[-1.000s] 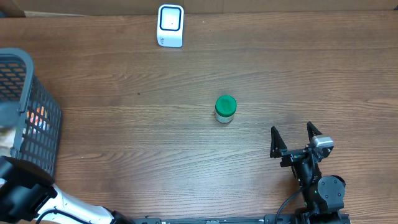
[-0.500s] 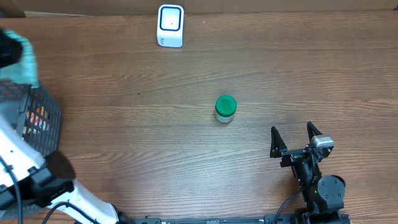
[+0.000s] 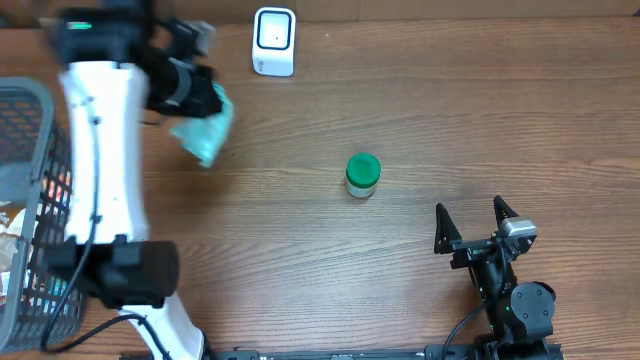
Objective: Scan the item barcode
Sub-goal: 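Place the teal packet left of the jar and open the left gripper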
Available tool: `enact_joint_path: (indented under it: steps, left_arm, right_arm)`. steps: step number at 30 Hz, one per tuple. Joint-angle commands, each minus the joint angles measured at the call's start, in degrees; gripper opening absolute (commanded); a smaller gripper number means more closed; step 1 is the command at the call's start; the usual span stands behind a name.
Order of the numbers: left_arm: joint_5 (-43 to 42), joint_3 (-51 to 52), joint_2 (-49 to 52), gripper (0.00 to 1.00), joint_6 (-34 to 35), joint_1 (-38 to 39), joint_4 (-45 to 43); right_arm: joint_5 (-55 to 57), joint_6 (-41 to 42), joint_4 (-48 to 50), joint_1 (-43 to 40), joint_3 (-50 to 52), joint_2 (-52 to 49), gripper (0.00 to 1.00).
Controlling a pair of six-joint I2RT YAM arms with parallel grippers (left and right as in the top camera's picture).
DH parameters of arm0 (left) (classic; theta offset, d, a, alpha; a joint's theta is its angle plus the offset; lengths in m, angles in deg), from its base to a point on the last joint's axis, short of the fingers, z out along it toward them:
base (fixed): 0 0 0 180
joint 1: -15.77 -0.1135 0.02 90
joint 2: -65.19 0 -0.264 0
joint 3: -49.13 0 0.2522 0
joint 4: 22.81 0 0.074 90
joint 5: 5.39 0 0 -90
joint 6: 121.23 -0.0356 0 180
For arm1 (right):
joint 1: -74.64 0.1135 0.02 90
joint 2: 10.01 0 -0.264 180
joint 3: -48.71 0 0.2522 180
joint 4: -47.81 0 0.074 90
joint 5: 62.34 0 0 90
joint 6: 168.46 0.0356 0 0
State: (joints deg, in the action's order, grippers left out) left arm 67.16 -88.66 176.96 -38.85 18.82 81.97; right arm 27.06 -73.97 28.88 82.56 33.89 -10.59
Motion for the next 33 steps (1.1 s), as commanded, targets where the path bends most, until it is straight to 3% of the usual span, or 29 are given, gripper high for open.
enact_joint_path:
  steps: [1, 6, 8, 9, 10, 16, 21, 33]
  left_arm:
    - [0.6, 12.0, -0.3, 0.05, -0.7, 6.2, -6.0]
    - [1.0, 24.3, -0.3, 0.09, 3.0, 10.2, -18.4]
    - [0.9, 28.5, -0.3, 0.26, 8.3, 11.1, -23.8]
    - [0.9, 29.5, -0.3, 0.75, 10.2, 11.3, -25.2]
    - [0.9, 30.3, -0.3, 1.00, 12.0, 11.5, -26.3]
    - [0.0, 30.8, -0.3, 1.00, 18.6, 12.0, -28.1]
    - [-6.3, 25.9, -0.4, 1.00, 18.7, 10.3, -26.5]
    - [-7.6, -11.8, -1.8, 1.00, 13.3, -2.2, -4.5]
  right_arm:
    - [0.5, 0.0, 0.4, 0.2, 0.6, 0.4, 1.00]
    - [0.5, 0.0, 0.3, 0.2, 0.6, 0.4, 1.00]
    - [0.5, 0.0, 0.3, 0.2, 0.6, 0.4, 1.00]
    - [0.5, 0.0, 0.3, 0.2, 0.6, 0.4, 1.00]
    - [0.5, 0.0, 0.3, 0.2, 0.6, 0.4, 1.00]
    - [0.6, 0.0, 0.3, 0.2, 0.6, 0.4, 1.00]
    - [0.5, 0.0, 0.3, 0.2, 0.6, 0.4, 1.00]
    - [0.5, 0.0, 0.3, 0.2, 0.6, 0.4, 1.00]
